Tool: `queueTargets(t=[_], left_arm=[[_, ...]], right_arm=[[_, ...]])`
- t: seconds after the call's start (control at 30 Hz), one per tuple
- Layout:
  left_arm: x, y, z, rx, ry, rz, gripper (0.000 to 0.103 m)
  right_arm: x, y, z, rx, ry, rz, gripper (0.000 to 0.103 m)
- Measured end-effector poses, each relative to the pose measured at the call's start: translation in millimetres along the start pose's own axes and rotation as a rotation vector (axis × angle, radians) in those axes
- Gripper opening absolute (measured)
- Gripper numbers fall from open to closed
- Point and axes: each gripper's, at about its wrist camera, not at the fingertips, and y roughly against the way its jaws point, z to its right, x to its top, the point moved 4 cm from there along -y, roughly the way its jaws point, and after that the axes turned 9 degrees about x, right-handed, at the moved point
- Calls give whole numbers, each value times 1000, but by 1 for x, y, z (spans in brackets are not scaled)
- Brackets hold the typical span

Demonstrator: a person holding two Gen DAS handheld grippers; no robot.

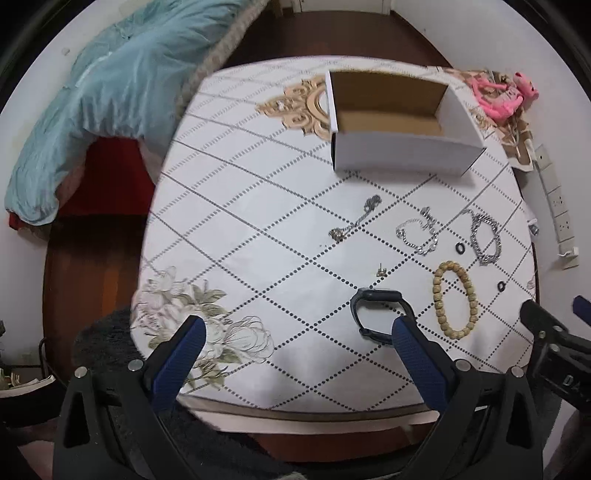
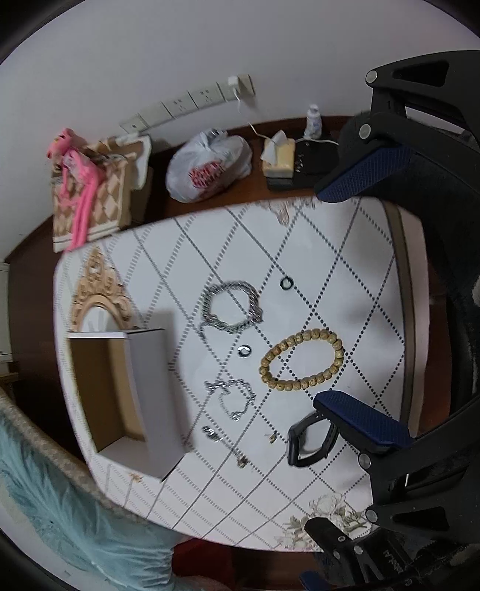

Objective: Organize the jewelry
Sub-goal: 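Grasp the wooden bead bracelet with the right tool while the left tool grasps the black watch band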

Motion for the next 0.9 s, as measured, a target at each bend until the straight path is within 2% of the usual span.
queueTargets(t=[0.17, 0.27, 0.33, 0.53, 0.6, 0.63, 0.67, 0.7, 0.73, 0.77, 0.8, 0.83, 0.87, 0.9], left_arm=[[0, -29, 3, -9, 8, -60, 102], [-1, -41, 6, -47, 28, -88, 102], [-4, -47, 7, -81, 42, -108, 102], [-8, -54, 17, -162, 51, -129, 99], [-8, -56, 23, -182, 49, -131, 91], [-8, -58, 26, -189, 47, -131, 80], [-8, -60, 29, -195, 43, -134, 71], [-8, -63, 33, -198, 37, -144, 67], [-6, -66, 35, -204, 34, -146, 60], [-6, -67, 38, -208, 29, -143, 50], [-6, -69, 40, -207, 22, -136, 44], [-7, -71, 42, -205, 12, -134, 29], [-8, -72, 42, -205, 5, -133, 21], [-9, -73, 42, -212, 1, -128, 18]], right_arm=[[-4, -40, -4, 34, -19, -60, 93], [-5, -57, -5, 53, -21, -71, 86], [-6, -64, -7, 73, -12, -56, 76], [-6, -86, -11, 90, 9, -49, 57], [-6, -90, -12, 81, 19, -37, 51], [-6, -90, -13, 77, 31, -28, 43], [-5, -89, -14, 66, 39, -21, 39], [-4, -89, -14, 63, 44, -19, 32], [-4, -88, -14, 63, 50, -15, 20], [-5, -87, -14, 64, 52, -15, 13], [-7, -86, -13, 68, 51, -18, 10], [-9, -85, -12, 74, 49, -21, 10], [-13, -84, -10, 75, 46, -30, 10], [-16, -82, -7, 76, 40, -41, 10]])
